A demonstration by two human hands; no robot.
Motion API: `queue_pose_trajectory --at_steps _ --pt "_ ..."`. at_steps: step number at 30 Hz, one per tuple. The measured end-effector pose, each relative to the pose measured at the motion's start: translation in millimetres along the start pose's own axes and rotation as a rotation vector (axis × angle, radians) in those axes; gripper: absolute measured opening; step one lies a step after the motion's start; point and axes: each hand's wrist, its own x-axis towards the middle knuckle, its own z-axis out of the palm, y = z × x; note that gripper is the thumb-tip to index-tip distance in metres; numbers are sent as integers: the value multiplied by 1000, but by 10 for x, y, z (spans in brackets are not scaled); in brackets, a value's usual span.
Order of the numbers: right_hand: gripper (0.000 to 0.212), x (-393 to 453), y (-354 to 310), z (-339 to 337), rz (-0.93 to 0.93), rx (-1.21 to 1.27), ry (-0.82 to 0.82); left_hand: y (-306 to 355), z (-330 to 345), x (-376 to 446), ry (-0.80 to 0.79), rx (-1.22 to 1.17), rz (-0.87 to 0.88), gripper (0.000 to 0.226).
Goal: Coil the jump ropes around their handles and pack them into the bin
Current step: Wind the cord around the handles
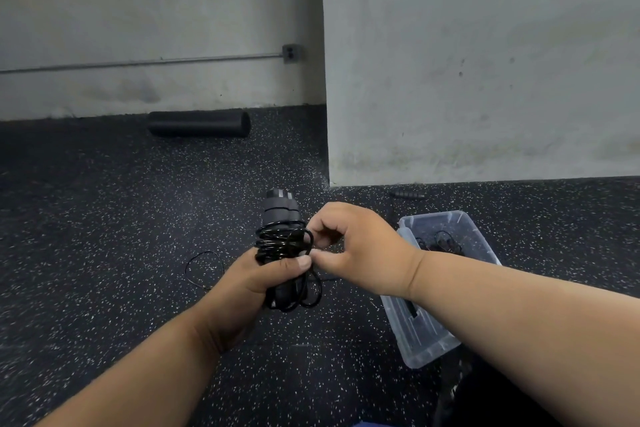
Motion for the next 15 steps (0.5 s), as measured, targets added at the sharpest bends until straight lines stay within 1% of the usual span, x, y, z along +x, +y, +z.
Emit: queue_pose_trajectory --at_steps 2,4,5,8,10,12,14,15 --pt "15 1 -15 -1 -37 -27 -2 -15 14 -11 -23 -23 1 40" --pt "12 11 -27 -3 -31 16 0 -19 22 -27 -36 -66 -20 43" --pt "13 21 -35 -3 5 76 -3 -27 18 -33 -37 -82 -28 44" --pt "13 49 -65 -21 197 330 -53 -26 -7 -33 -36 -90 -45 50" --pt "11 56 -71 -23 266 406 -81 -41 -31 -19 -43 -89 -47 58" --pt "8 60 -67 -24 299 439 -82 -39 -31 -20 -58 -90 -52 65" --pt "8 66 -83 -36 304 416 -65 -33 -23 -28 -52 -96 -63 62" --pt "10 65 -97 -41 283 364 -50 -27 -12 -37 -47 -101 -70 59"
